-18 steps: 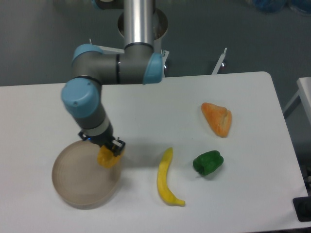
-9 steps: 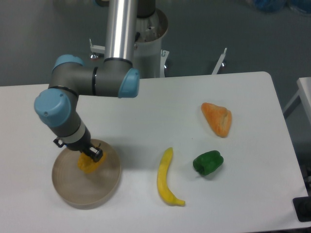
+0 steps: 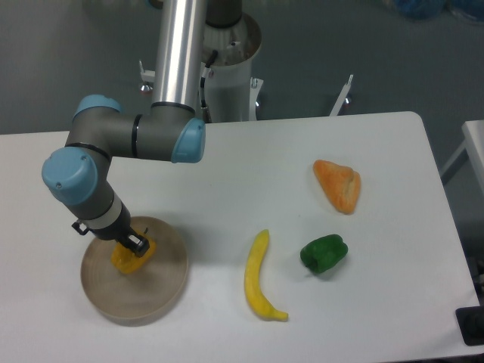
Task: Place the yellow pepper on the plate
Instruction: 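Lower the yellow pepper onto the plate and open the gripper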
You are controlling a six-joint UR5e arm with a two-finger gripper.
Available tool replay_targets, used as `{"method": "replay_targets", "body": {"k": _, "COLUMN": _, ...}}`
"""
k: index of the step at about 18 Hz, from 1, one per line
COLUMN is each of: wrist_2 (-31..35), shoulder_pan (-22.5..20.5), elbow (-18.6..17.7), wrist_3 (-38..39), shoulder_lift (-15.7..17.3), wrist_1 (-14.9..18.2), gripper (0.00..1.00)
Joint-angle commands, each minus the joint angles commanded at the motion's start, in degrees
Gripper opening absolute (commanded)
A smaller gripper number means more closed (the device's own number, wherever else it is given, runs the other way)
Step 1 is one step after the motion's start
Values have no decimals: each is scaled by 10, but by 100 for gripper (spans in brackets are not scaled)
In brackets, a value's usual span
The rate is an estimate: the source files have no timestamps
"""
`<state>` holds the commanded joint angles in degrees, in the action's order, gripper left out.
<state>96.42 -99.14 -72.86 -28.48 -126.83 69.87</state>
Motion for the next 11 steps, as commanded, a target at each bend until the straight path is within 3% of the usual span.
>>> {"method": "replay_targets", "body": {"k": 2, "wrist_2": 0, "shoulder_pan": 0, "elbow": -1, "wrist_3": 0, "shoulder_lift": 1, "wrist_1": -1, "gripper": 63}}
{"method": "replay_targets", "body": {"k": 4, "wrist_2": -2, "shoulder_pan": 0, "elbow": 1, "wrist_3": -1, "shoulder_lift": 4, "wrist_1": 0, "gripper": 88}}
{"method": "replay_targets", "body": {"k": 5, "wrist_2": -1, "shoulder_pan": 0, "elbow": 3, "wrist_3": -2, "shoulder_lift": 5, "wrist_1": 0, "gripper": 96}}
{"method": "replay_targets", "body": {"k": 11, "wrist_2": -1, "shoulder_pan": -4, "elbow": 9, "wrist_3": -7, "shoulder_lift": 17, "wrist_1": -1, "gripper": 100}}
